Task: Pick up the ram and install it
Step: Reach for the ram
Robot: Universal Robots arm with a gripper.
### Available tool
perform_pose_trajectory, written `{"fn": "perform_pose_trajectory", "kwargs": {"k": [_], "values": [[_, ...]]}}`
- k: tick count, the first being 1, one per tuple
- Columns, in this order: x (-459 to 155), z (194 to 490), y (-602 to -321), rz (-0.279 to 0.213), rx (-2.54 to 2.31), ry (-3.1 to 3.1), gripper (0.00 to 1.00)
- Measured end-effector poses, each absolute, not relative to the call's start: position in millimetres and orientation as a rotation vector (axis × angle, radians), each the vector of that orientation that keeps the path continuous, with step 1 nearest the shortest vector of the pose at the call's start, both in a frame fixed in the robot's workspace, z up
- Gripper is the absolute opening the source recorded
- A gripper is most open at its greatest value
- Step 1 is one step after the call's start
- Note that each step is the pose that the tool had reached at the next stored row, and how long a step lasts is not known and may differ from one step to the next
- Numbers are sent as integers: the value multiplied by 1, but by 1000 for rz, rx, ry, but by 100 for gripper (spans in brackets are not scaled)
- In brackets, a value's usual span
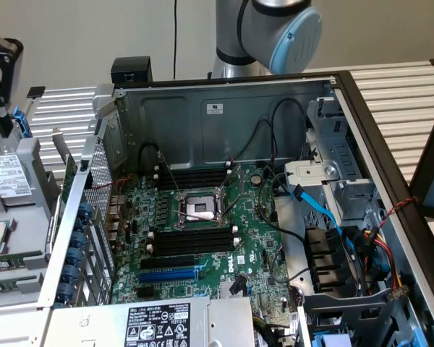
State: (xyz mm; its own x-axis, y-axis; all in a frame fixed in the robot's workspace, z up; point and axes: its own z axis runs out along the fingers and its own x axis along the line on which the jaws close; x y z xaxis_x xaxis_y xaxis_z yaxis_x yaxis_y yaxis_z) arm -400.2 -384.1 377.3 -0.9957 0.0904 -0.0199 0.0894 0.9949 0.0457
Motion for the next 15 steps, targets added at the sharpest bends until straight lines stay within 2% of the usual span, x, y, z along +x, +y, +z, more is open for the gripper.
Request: {"fn": "perform_pose_trajectory", "kwargs": {"k": [15], "values": [[-462,377,-391,70,140,3116,26]]}}
